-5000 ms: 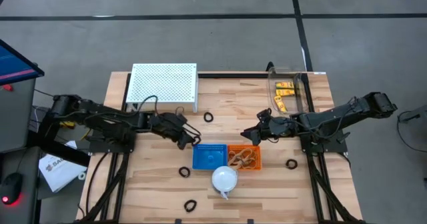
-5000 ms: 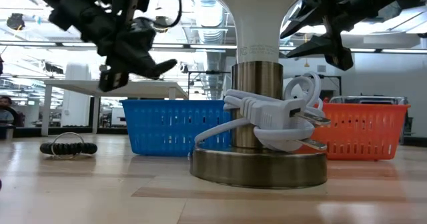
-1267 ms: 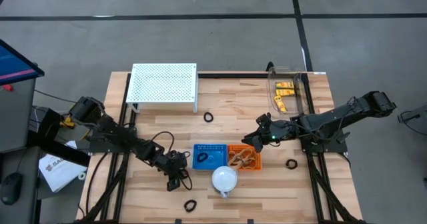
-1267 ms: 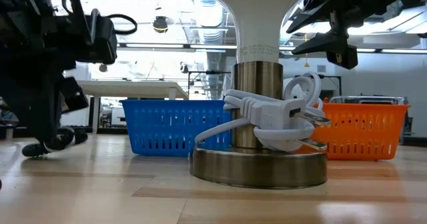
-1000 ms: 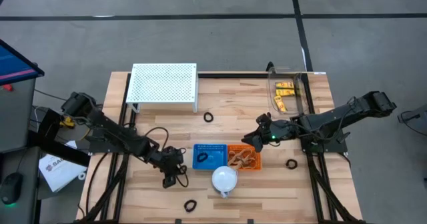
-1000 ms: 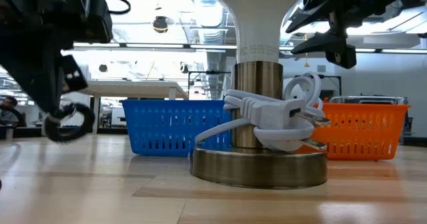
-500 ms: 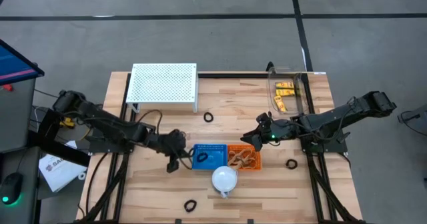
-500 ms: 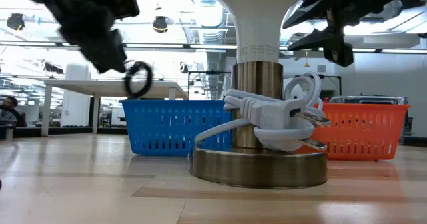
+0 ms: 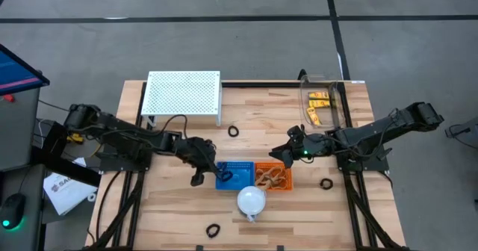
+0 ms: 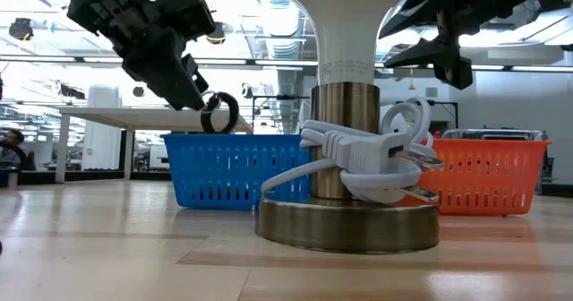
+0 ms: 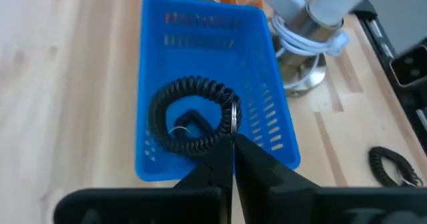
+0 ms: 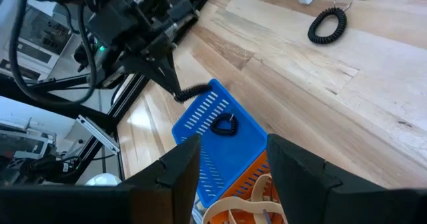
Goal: Pick & Place Office Desk Supplies
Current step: Put the black spring keychain into the blue basket
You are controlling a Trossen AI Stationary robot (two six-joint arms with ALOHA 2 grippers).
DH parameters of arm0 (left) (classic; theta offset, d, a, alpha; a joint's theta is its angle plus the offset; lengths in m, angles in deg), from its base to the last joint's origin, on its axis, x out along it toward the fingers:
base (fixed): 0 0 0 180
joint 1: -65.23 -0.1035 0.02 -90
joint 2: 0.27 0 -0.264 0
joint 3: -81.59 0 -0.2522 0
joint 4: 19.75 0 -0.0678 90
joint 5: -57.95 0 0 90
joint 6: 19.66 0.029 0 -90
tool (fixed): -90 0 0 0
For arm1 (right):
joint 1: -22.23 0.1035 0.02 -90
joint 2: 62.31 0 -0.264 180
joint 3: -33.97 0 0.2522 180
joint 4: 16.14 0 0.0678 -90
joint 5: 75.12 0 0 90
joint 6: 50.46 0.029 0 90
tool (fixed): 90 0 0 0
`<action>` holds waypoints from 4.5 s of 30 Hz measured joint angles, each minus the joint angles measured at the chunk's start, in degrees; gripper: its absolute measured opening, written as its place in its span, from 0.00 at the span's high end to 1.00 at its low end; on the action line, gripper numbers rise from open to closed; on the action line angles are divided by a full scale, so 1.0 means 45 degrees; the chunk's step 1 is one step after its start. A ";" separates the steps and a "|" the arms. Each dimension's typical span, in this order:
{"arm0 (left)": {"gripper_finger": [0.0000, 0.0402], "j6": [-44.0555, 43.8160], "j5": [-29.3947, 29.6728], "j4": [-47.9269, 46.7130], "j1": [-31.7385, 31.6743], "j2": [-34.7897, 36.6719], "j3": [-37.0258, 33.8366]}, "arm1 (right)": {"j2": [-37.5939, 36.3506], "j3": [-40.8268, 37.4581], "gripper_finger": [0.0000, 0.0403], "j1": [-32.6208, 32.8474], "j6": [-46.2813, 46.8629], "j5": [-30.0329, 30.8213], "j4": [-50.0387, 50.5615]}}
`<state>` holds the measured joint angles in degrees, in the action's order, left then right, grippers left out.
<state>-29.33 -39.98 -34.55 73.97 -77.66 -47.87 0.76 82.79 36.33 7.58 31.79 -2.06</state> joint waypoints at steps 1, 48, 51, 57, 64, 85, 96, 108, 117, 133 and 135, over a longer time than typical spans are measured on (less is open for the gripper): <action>1.00 0.0010 -0.0204 0.0252 0.0045 -0.0162 0.0000 | 0.0000 0.0000 0.58 0.0000 -0.0005 0.0004 -0.0001; 0.78 -0.5354 -0.2128 -0.0544 0.6128 0.0480 0.0627 | 0.0000 0.0001 0.58 0.0000 -0.0890 -0.0037 0.0011; 0.78 -0.6387 -0.1846 0.0671 0.6881 -0.0087 0.0627 | 0.0000 -0.0003 0.58 0.0000 -0.0908 -0.0059 0.0015; 0.78 -0.6973 -0.1669 0.2844 0.7810 -0.1700 0.0631 | 0.0000 -0.0002 0.58 0.0029 -0.0905 -0.0079 0.0015; 0.78 -0.5061 -0.1472 0.2664 0.8088 -0.3277 0.1170 | 0.0000 0.0001 0.58 0.0029 -0.0832 -0.0103 0.0014; 0.78 0.0070 -0.0329 0.1801 0.6444 -0.5025 0.2341 | -0.0097 -0.0004 0.58 -0.0413 -0.1095 -0.1513 0.1009; 0.78 -0.0091 -0.0319 0.3014 0.6215 -0.6324 0.3020 | -0.0572 0.0021 0.58 -0.0812 -0.1661 -0.2565 0.1610; 0.78 -0.1990 -0.0122 0.3433 0.7077 -0.6632 0.3206 | -0.0719 0.0001 0.58 -0.0798 -0.1603 -0.2804 0.2055; 0.78 -0.2633 0.0736 0.3427 0.7254 -0.6769 0.3196 | -0.0719 0.0001 0.58 -0.0797 -0.1559 -0.2804 0.2030; 0.60 -0.2974 0.1092 0.3968 0.7293 -0.7369 0.3222 | -0.0714 0.0001 0.58 -0.0712 -0.1555 -0.2799 0.2036; 0.56 -0.3107 0.1099 0.4228 0.7293 -0.7534 0.3240 | -0.0714 0.0001 0.58 -0.0628 -0.1515 -0.2799 0.2064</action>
<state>-43.31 -35.03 -15.53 106.79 -111.56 -33.29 -2.46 82.79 33.51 0.77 19.20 7.22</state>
